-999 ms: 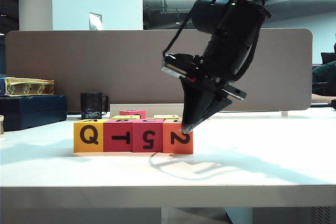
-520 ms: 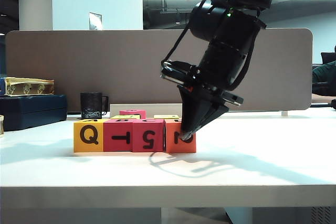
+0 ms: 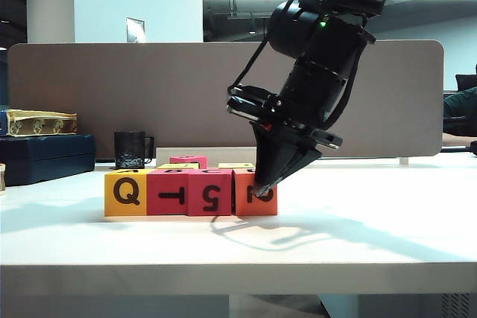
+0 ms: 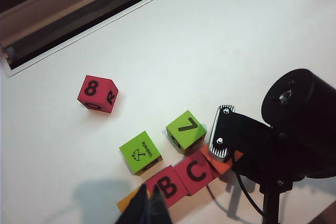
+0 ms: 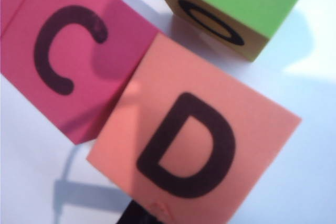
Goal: Select the appropriate blocks from the scattered letter blocks on the table and arrange them in a row to spell out "ABCD".
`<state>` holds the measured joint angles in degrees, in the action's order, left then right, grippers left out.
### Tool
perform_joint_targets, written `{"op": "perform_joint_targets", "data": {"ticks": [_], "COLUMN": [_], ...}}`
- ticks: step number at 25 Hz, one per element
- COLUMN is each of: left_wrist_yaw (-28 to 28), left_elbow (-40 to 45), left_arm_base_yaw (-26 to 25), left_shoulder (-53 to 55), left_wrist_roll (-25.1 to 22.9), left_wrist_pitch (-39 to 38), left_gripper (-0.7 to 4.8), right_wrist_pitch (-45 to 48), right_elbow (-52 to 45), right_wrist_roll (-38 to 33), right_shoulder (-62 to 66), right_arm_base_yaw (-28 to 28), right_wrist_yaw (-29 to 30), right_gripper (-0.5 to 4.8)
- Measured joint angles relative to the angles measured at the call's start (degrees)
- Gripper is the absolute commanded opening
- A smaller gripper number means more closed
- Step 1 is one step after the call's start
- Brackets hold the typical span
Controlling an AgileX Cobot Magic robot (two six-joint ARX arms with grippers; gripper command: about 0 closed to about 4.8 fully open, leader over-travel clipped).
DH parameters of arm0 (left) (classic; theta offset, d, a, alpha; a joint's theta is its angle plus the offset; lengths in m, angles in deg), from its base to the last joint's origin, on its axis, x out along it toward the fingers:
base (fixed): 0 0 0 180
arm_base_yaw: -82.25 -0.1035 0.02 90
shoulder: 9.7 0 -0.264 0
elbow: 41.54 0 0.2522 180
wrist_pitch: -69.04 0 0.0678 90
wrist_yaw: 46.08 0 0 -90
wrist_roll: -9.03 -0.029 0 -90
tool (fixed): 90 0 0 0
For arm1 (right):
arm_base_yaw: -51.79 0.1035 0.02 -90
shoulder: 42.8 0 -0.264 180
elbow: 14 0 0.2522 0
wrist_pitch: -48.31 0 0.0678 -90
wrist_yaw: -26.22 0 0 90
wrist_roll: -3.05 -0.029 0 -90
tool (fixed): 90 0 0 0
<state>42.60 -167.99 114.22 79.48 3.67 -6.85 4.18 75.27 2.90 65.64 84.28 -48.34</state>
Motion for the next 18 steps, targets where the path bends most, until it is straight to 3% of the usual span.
{"op": "perform_joint_targets", "data": {"ticks": [4,11,18], "left_wrist_yaw": [0.0,0.0,0.0], "left_elbow": [0.0,0.0,0.0], "left_arm_base_yaw": [0.0,0.0,0.0], "left_shoulder": [0.0,0.0,0.0], "left_wrist_roll": [0.0,0.0,-0.02], "left_wrist_pitch": [0.26,0.59,0.61], "left_gripper": [-0.06,-0.06,-0.06], "right_wrist_pitch": [0.02,-2.75,-9.09], "right_elbow": [0.0,0.0,3.56], "right_wrist_roll": [-0.02,-0.59,0.2], "right_shoulder": [0.0,-0.04,-1.81], "right_arm_base_yaw": [0.0,0.11,-0.26], "right_wrist_yaw": [1.36,9.49,6.45], "right_gripper": [-0.02,-0.02,-0.02]}}
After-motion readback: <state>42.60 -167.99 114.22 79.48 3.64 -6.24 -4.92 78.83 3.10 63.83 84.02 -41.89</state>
